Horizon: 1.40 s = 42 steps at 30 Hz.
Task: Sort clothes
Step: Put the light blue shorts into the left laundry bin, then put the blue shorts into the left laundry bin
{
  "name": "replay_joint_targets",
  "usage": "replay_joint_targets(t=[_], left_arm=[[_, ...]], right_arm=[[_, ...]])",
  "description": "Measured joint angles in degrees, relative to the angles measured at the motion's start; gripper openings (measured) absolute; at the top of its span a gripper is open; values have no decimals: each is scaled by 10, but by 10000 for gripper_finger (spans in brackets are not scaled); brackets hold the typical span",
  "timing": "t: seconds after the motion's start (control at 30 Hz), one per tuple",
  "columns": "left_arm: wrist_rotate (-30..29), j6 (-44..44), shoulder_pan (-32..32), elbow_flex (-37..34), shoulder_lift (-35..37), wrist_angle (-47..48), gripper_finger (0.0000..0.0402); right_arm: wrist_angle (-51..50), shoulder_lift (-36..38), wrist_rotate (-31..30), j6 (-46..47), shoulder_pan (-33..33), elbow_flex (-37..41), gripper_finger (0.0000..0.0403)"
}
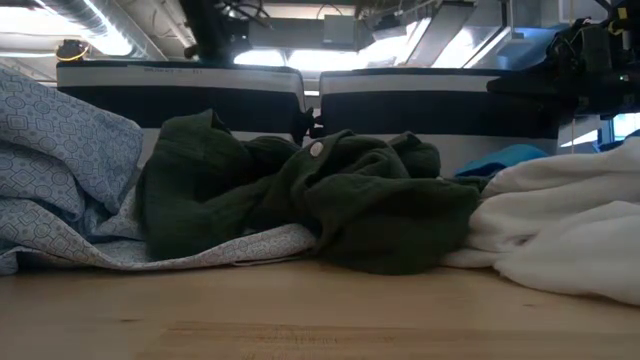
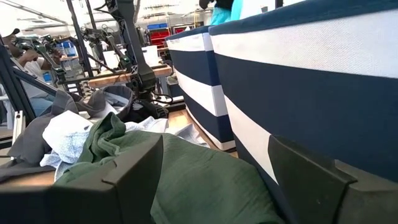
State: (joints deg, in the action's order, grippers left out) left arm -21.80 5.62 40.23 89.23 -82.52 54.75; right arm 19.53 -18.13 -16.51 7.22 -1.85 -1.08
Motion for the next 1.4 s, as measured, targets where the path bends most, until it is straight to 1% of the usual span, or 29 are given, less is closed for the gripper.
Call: replay_joint_targets(t=[0.1, 0.17, 0.37, 0.47, 0.53, 0.67, 0.8, 0.93, 1.03, 1.2, 1.4], left_arm=[[2, -9, 0, 0, -18, 0, 22], [2, -3, 0, 0, -27, -1, 35], [0, 0, 3, 0, -39, 3, 108], [1, -31, 3, 0, -39, 29, 146], [2, -33, 3, 0, -39, 52, 164], [4, -44, 0, 27, -39, 113, 181], [4, -64, -21, 59, -21, 139, 183], [4, -87, -65, 81, 7, 140, 181], [9, -93, -114, 82, 32, 138, 181], [18, -132, -222, 82, 57, 140, 182], [18, -205, -358, 82, 52, 160, 182]], right_arm=[[-1, 0, 0, 0, 0, 0, 294], [-1, 0, 0, 3, 0, 0, 294], [-3, 0, 0, 5, 0, 0, 294], [-3, 0, 0, 5, 0, 0, 294], [-4, 0, 1, 5, 0, 0, 294], [-4, 0, 2, 6, 0, 0, 294], [-4, 0, 4, 6, 0, 0, 294], [-3, 0, 5, 5, 0, 0, 294], [-4, 0, 5, 5, 0, 0, 294], [-4, 0, 5, 11, 0, 0, 294], [-3, 0, 5, 11, 0, 0, 294]])
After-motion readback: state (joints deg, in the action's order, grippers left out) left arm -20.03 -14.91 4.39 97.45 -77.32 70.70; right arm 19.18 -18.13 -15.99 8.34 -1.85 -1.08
